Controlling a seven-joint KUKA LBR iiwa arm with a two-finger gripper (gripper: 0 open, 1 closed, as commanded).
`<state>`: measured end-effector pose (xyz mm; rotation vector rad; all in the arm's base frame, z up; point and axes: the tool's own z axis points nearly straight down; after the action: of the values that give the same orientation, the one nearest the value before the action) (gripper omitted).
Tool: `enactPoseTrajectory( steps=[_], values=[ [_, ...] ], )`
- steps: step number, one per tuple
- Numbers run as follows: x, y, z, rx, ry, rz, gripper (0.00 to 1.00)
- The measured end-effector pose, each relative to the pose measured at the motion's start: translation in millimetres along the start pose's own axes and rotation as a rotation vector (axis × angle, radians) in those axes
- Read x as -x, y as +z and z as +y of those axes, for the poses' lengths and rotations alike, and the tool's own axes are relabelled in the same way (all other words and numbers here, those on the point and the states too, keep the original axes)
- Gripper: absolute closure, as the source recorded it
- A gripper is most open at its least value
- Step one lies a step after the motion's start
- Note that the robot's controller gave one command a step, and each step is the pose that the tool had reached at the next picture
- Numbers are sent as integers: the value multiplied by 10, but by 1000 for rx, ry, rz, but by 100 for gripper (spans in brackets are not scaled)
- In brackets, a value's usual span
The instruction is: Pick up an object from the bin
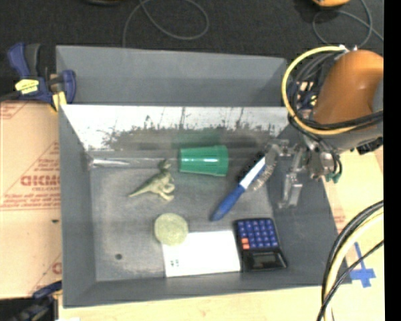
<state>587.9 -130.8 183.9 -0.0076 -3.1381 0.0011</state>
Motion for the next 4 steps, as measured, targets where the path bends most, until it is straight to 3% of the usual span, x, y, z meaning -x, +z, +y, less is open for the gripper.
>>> enactPoseTrajectory(
  steps=[1,2,3,4],
  values=[
    [18,-49,6,-1,-4,-8,0],
    [340,551,29,-2,-154,-11,0],
    [497,457,22,-2,-279,-8,0],
    [506,369,59,-2,-381,-9,0]
  ],
)
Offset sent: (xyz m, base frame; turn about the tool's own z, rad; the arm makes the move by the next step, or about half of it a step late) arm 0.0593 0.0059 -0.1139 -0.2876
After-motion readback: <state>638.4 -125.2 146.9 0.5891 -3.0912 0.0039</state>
